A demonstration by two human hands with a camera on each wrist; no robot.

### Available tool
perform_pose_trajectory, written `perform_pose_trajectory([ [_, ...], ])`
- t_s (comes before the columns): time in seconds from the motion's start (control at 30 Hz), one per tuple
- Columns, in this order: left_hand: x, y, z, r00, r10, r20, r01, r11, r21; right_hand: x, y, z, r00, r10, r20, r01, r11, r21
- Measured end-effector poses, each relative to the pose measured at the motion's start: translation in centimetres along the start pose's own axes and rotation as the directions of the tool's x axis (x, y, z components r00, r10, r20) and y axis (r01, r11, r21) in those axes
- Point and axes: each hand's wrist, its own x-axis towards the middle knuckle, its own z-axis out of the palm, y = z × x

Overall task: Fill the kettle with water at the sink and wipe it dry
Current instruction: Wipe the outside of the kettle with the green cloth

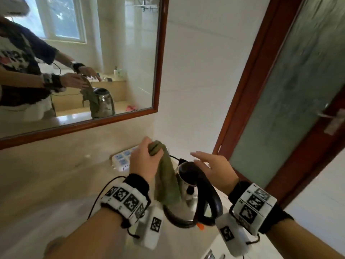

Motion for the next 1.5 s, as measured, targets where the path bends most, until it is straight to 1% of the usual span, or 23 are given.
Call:
perform_pose_trajectory([
  [0.07,-0.1,0.5,2.8,1.0,-0.005,0.019,0.004,1.0,0.02,-0.6,1.9,-0.2,0.995,0.032,0.09,-0.028,0.998,-0.049],
  [0.1,-0.5,0.5,4.1,0.999,0.012,0.047,-0.013,0.999,0.029,-0.7,2.4,-0.1,0.988,0.036,0.147,-0.025,0.997,-0.078],
  [0.13,-1.1,0.2,5.4,0.993,0.04,0.107,-0.044,0.998,0.036,-0.9,2.7,0.1,0.978,0.031,0.205,-0.011,0.995,-0.097],
  [0.17,-2.1,-0.3,6.4,0.977,0.074,0.199,-0.085,0.995,0.047,-1.0,2.7,0.4,0.966,0.019,0.258,0.007,0.995,-0.1],
  [0.2,-3.0,-1.0,7.1,0.948,0.108,0.299,-0.131,0.99,0.056,-1.0,2.7,0.7,0.955,-0.001,0.297,0.029,0.996,-0.09],
  [0.23,-3.9,-2.0,7.4,0.919,0.134,0.371,-0.165,0.985,0.052,-1.0,2.9,0.9,0.946,-0.015,0.324,0.044,0.996,-0.082],
  [0.27,-4.5,-2.9,7.4,0.904,0.141,0.404,-0.167,0.986,0.03,-0.9,3.1,1.2,0.939,-0.017,0.343,0.049,0.995,-0.083],
  [0.3,-4.9,-3.6,7.2,0.906,0.125,0.405,-0.135,0.991,-0.003,-0.7,3.5,1.4,0.933,-0.007,0.361,0.041,0.995,-0.087],
  [0.4,-5.2,-5.1,6.7,0.939,0.009,0.343,0.027,0.995,-0.099,0.1,4.7,1.4,0.911,0.032,0.411,-0.017,0.999,-0.039],
  [0.43,-5.2,-5.3,6.7,0.942,0.0,0.335,0.036,0.994,-0.101,0.3,4.9,1.3,0.906,0.03,0.423,-0.028,1.0,-0.012],
  [0.5,-5.5,-5.8,7.1,0.946,0.055,0.32,-0.033,0.997,-0.073,0.6,5.0,1.1,0.901,0.011,0.433,-0.018,1.0,0.012],
  [0.63,-6.6,-7.1,7.9,0.962,0.165,0.218,-0.153,0.986,-0.071,0.6,5.0,1.0,0.9,-0.003,0.436,-0.002,1.0,0.011],
  [0.77,-7.9,-8.9,8.7,0.97,0.178,0.166,-0.157,0.979,-0.129,0.5,5.0,1.0,0.899,0.001,0.438,0.003,1.0,-0.007],
  [0.87,-9.2,-9.9,8.9,0.965,0.209,0.158,-0.199,0.977,-0.076,0.4,4.8,1.0,0.903,0.006,0.43,0.007,1.0,-0.028],
  [1.0,-10.4,-11.7,8.7,0.962,0.193,0.194,-0.191,0.981,-0.027,0.3,4.7,1.2,0.904,0.014,0.426,-0.006,1.0,-0.02],
  [1.13,-9.7,-10.4,8.8,0.987,0.054,0.149,-0.034,0.99,-0.136,0.3,4.6,1.5,0.906,0.018,0.423,-0.009,1.0,-0.024],
  [1.23,-8.4,-8.7,8.4,0.989,0.026,0.147,-0.004,0.99,-0.144,0.3,4.5,1.6,0.906,0.025,0.423,-0.012,0.999,-0.033],
  [1.27,-7.7,-8.1,7.9,0.989,0.048,0.141,-0.028,0.99,-0.141,0.3,4.5,1.5,0.906,0.024,0.422,-0.009,0.999,-0.038],
  [1.33,-5.9,-6.8,6.9,0.985,0.154,0.08,-0.144,0.982,-0.12,0.2,4.5,1.5,0.906,0.022,0.422,0.001,0.999,-0.053],
  [1.4,-4.1,-5.5,6.3,0.964,0.26,0.047,-0.255,0.962,-0.092,0.2,4.5,1.5,0.907,0.024,0.421,0.005,0.998,-0.067],
  [1.43,-3.5,-5.1,6.3,0.957,0.278,0.079,-0.271,0.958,-0.091,0.3,4.6,1.5,0.908,0.022,0.419,0.008,0.998,-0.069],
  [1.47,-3.3,-4.8,6.4,0.956,0.253,0.15,-0.242,0.966,-0.087,0.3,4.6,1.6,0.909,0.016,0.417,0.014,0.998,-0.067],
  [1.5,-3.4,-4.7,6.6,0.952,0.187,0.242,-0.173,0.982,-0.075,0.3,4.7,1.6,0.909,0.007,0.416,0.022,0.998,-0.065],
])
